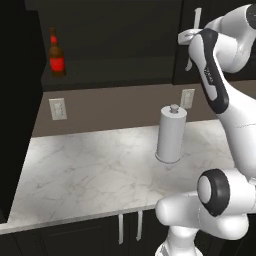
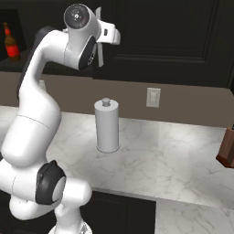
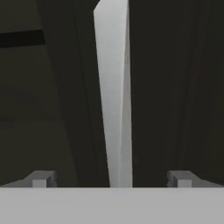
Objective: Get the candle and the beer from the cabinet and move them to the dining counter.
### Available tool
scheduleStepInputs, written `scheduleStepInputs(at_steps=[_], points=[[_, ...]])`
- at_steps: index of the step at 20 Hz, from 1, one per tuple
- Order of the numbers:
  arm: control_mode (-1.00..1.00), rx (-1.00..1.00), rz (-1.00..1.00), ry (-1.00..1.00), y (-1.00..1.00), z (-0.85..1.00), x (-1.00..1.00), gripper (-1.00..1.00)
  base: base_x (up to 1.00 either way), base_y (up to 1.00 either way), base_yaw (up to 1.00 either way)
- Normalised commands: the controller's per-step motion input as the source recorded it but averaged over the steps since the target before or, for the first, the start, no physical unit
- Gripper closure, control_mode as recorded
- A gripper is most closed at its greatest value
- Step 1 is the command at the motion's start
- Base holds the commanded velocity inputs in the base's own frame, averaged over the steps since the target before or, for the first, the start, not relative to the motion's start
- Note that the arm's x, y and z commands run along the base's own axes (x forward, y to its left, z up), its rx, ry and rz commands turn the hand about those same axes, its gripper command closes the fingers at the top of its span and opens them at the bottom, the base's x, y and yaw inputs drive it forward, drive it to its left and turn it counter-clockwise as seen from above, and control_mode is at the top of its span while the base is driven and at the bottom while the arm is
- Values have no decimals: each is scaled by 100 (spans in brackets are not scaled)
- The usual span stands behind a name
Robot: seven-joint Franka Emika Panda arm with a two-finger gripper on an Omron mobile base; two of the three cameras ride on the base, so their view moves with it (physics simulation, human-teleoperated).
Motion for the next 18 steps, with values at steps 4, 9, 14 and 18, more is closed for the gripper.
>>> scheduleStepInputs(at_steps=[4, 9, 14, 18], points=[[-100, 0, 0, 0, -9, 0, 37, -100, 0, 0, 0], [-100, 0, 0, 0, -8, 0, 36, -100, 0, 0, 0], [-100, 0, 0, 0, -3, 0, 32, -100, 0, 0, 0], [-100, 0, 0, 0, 2, 0, 25, 100, 0, 0, 0]])
